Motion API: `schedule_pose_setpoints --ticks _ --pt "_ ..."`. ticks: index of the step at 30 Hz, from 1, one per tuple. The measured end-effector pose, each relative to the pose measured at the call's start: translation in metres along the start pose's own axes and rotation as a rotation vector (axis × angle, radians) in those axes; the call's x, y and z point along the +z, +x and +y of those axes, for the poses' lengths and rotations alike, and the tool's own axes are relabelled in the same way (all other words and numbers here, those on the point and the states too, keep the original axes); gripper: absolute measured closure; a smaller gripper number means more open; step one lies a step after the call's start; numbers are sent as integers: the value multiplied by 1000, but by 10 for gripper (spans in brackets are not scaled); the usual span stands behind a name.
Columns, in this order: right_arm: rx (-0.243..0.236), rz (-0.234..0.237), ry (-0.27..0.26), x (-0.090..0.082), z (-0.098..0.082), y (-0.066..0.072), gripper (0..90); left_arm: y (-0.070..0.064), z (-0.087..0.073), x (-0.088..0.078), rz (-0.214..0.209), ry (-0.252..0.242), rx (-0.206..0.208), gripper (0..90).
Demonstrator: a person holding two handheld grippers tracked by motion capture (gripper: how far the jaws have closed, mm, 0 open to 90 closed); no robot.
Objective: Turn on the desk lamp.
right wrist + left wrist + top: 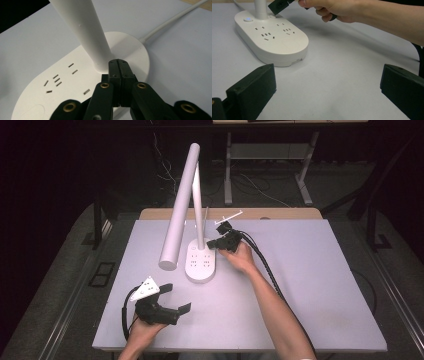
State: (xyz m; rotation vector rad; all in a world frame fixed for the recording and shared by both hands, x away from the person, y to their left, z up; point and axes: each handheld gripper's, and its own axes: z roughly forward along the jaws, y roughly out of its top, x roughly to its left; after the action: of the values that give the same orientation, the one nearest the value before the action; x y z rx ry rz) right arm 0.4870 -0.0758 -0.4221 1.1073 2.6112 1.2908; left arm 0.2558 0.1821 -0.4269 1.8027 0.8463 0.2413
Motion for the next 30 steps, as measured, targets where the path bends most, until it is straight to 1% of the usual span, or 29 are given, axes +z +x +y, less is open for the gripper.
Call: schedule_pose_setpoints --ticks 5,9,14,15,17,18,19,20,22,23,24,25,26,27,29,30 --pt "-21 8 -17 -9 4 3 897 -1 0 0 -5 1 3 0" --pt "-28 5 -15 -14 5 5 898 -1 0 0 -4 0 2 0" --pt "-54 2 -11 -29 7 8 897 0 0 0 -3 0 3 0" --pt "-54 2 -11 -29 7 8 897 0 0 0 -3 0 3 0" --pt "-53 2 -15 -37 5 9 897 0 0 1 -3 0 3 0" --pt "-53 2 -15 -37 5 9 897 0 0 1 -3 -1 2 0" --pt "-55 1 -19 -43 3 9 875 0 0 0 -2 -1 1 0" --pt "-56 0 -12 -47 2 8 875 0 0 0 -2 -2 2 0" --pt "-49 -2 -12 -50 1 9 874 -1 0 0 -2 -1 2 0" --pt "-57 -6 -13 -56 -1 8 856 -1 0 0 -4 -1 4 0" --pt "-57 -6 -13 -56 -1 8 856 -1 0 0 -4 0 4 0" --pt "-61 -10 -16 -60 -2 7 844 -1 0 1 -4 0 3 0" --pt "-58 -13 -21 -68 -5 7 796 -1 0 1 -5 1 2 0" --pt "-58 -13 -21 -68 -5 7 796 -1 0 1 -4 2 2 0" --pt "-51 -15 -36 -77 -8 7 731 -1 0 2 -4 1 1 0" --pt "-38 -19 -47 -86 -12 9 656 -1 0 2 -4 1 1 0"
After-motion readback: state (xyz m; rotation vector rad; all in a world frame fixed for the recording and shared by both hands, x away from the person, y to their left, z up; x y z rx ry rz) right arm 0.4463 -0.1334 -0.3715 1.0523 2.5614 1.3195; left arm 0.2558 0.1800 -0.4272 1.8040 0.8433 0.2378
